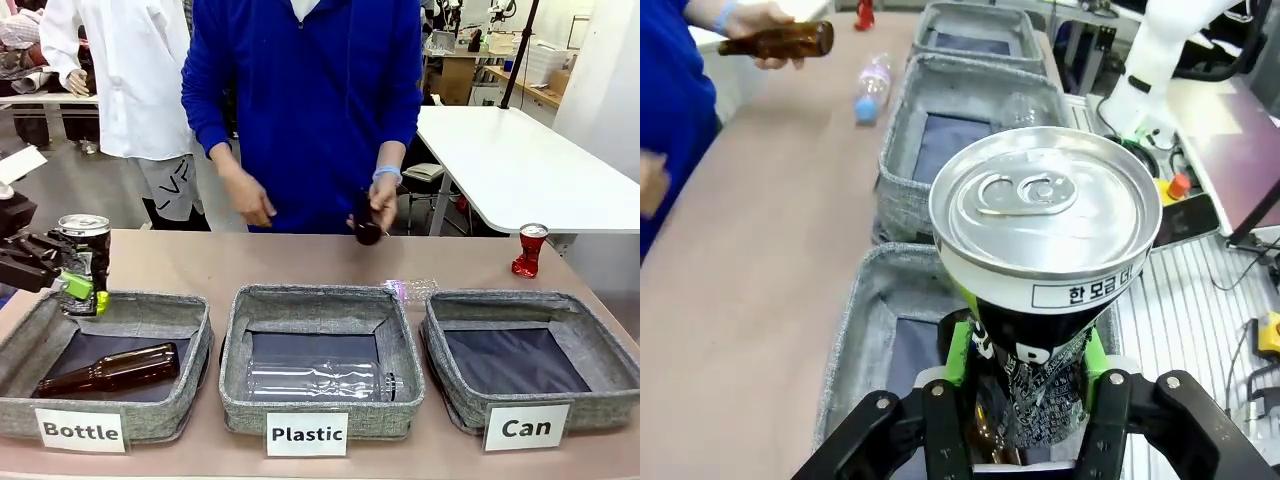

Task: Sort the can waste into the basket.
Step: Pick up the can waste from the table and place it in the right Fabric basket.

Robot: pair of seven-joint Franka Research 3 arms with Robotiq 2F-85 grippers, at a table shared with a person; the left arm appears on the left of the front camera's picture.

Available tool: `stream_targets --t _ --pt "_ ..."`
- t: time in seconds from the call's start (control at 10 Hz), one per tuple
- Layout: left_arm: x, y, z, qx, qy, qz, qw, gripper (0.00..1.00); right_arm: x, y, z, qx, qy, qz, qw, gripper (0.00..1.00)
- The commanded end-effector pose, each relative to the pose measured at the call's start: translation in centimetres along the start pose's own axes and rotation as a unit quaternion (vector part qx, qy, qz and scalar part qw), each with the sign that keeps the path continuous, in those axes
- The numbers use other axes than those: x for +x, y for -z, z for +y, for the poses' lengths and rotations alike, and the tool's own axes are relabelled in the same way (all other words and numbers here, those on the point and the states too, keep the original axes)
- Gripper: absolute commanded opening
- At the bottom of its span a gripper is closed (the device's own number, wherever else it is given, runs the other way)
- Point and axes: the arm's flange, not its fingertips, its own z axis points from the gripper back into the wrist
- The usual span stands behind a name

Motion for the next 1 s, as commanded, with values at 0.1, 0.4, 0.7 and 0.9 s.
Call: stream_targets --t 0.1,0.4,0.7,0.9 --pt "5.0 3.8 -0.6 -0.005 -0.015 0.012 1.0 0.47 0.2 0.0 0.2 0.01 -0.007 -0.005 1.0 1.0" --pt "13.8 9.1 1.2 -0.033 0.012 0.103 0.994 0.47 0.2 0.0 0.2 0.01 -0.007 -0.005 1.0 1.0" --pt "16.6 10.2 1.0 -0.029 0.018 0.19 0.981 0.47 0.2 0.0 0.2 0.01 -0.007 -0.005 1.0 1.0" --pt "10.9 -0.2 -1.3 0.012 -0.033 0.215 0.976 0.47 0.2 0.0 0.2 0.01 -0.007 -0.005 1.0 1.0"
